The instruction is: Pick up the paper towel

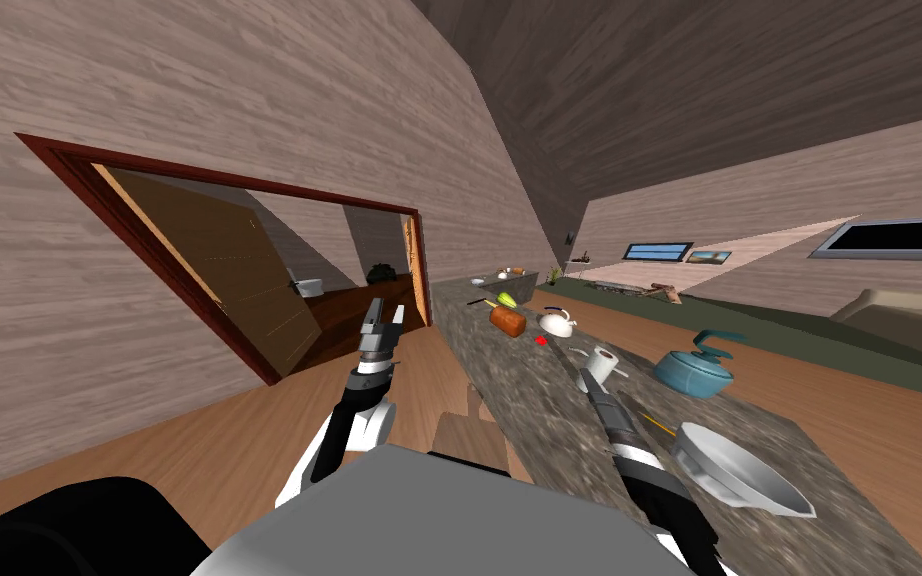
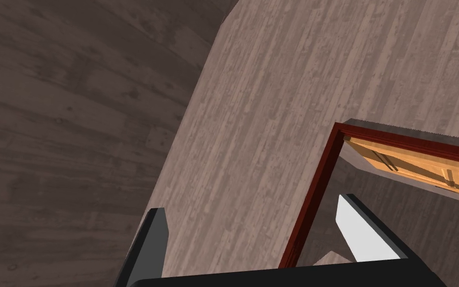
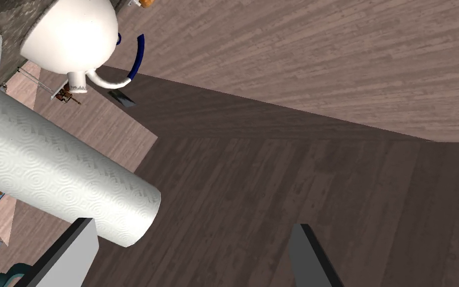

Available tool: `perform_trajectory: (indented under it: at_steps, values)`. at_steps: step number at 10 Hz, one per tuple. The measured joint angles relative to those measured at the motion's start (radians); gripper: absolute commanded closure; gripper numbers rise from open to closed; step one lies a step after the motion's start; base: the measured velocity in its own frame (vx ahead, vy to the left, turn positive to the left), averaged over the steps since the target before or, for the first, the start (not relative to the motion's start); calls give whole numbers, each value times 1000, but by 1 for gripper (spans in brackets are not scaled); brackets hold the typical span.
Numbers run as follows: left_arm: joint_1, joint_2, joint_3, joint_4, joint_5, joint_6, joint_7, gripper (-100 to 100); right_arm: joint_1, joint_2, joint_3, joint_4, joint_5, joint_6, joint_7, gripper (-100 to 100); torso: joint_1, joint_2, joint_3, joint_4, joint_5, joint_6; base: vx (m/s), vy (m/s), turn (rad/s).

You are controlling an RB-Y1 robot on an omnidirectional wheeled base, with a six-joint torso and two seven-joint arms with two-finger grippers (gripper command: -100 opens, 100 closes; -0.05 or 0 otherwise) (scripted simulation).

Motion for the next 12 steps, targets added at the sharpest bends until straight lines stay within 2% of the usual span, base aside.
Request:
perform_trajectory:
  at_steps: [1, 6, 8, 12]
  values:
    - [0, 0, 0, 0, 0, 0, 0, 0, -4, -5, -19, 15, 19, 16, 27, -100, 3, -1, 0, 0, 1, 0, 34, 172, -116]
    - [0, 0, 0, 0, 0, 0, 0, 0, -20, -2, -101, 110, 104, 35, 152, -100, 1, -1, -1, 0, 0, 0, 40, 104, -70]
    - [0, 0, 0, 0, 0, 0, 0, 0, -41, -7, -125, 143, 129, 45, 192, -100, -2, 1, 0, 0, 0, 0, 38, 86, -74]
    - [0, 0, 0, 0, 0, 0, 0, 0, -84, -15, -208, 225, 213, 66, 303, -100, 0, -3, -2, -1, 0, 0, 73, 100, -83]
